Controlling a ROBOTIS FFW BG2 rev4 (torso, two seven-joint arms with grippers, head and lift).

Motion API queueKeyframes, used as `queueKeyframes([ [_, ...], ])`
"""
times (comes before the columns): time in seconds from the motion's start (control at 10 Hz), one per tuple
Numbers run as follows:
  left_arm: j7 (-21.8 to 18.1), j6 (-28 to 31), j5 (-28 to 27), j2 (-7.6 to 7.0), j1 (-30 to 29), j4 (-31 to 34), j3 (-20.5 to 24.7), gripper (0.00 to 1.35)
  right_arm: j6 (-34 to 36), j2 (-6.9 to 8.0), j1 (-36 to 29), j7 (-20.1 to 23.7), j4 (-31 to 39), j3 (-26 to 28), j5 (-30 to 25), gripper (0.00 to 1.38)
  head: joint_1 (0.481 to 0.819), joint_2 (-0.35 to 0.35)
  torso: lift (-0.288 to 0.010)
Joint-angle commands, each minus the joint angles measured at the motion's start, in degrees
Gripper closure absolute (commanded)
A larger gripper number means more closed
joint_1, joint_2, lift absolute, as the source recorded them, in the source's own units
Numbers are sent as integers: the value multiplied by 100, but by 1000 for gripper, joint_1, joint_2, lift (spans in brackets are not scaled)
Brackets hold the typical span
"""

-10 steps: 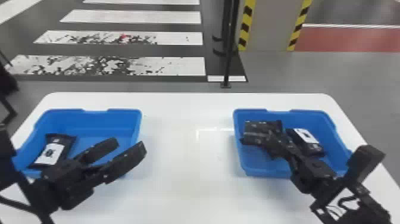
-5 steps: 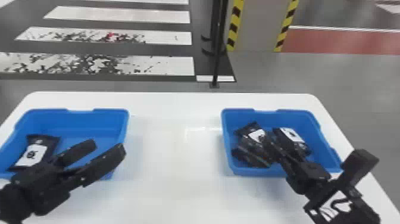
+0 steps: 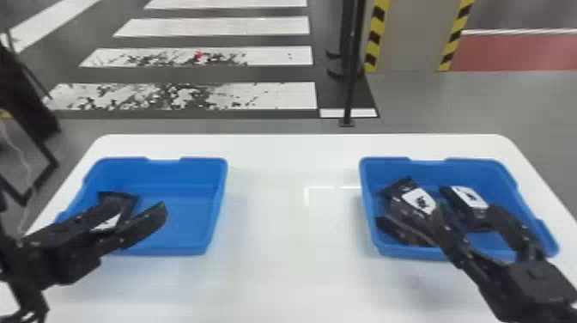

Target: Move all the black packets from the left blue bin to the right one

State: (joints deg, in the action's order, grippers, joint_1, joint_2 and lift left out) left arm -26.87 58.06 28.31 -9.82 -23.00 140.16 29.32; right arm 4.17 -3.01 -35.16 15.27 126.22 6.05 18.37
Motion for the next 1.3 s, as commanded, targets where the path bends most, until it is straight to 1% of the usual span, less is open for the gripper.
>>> queueKeyframes([
  [0.0,33,241,-443,-11,205,-3,96,128,-10,125,-477,-139,350,-68,-168,214,695,98,-185],
  [0.1,112,297,-569,-11,289,-115,107,128,-24,195,-815,-279,575,-79,-340,213,695,132,-185],
  [0.2,174,410,-763,-11,388,-228,153,127,-38,222,-1152,-508,730,-216,-351,214,695,143,-185],
  [0.3,183,536,-1026,-28,556,-383,221,128,-38,257,-1391,-622,842,-262,-374,214,695,167,-185],
  [0.4,218,635,-1231,-64,711,-565,290,128,-38,266,-1490,-640,927,-262,-431,216,695,201,-185],
  [0.5,244,775,-1403,-134,936,-819,290,128,-38,257,-1518,-640,941,-262,-408,216,695,238,-185],
  [0.6,262,916,-1585,-213,1175,-1100,221,128,-38,257,-1532,-640,927,-273,-385,216,695,254,-185],
  [0.8,323,1127,-1882,-327,1752,-1803,16,130,-38,239,-1518,-640,899,-296,-306,216,695,295,-185],
  [1.0,385,1310,-2020,-450,2314,-2464,-293,130,-24,213,-1504,-631,885,-331,-248,216,695,304,-185],
  [1.2,481,1520,-2225,-503,2778,-2984,-556,130,18,178,-1504,-613,870,-376,-191,219,695,297,-185],
])
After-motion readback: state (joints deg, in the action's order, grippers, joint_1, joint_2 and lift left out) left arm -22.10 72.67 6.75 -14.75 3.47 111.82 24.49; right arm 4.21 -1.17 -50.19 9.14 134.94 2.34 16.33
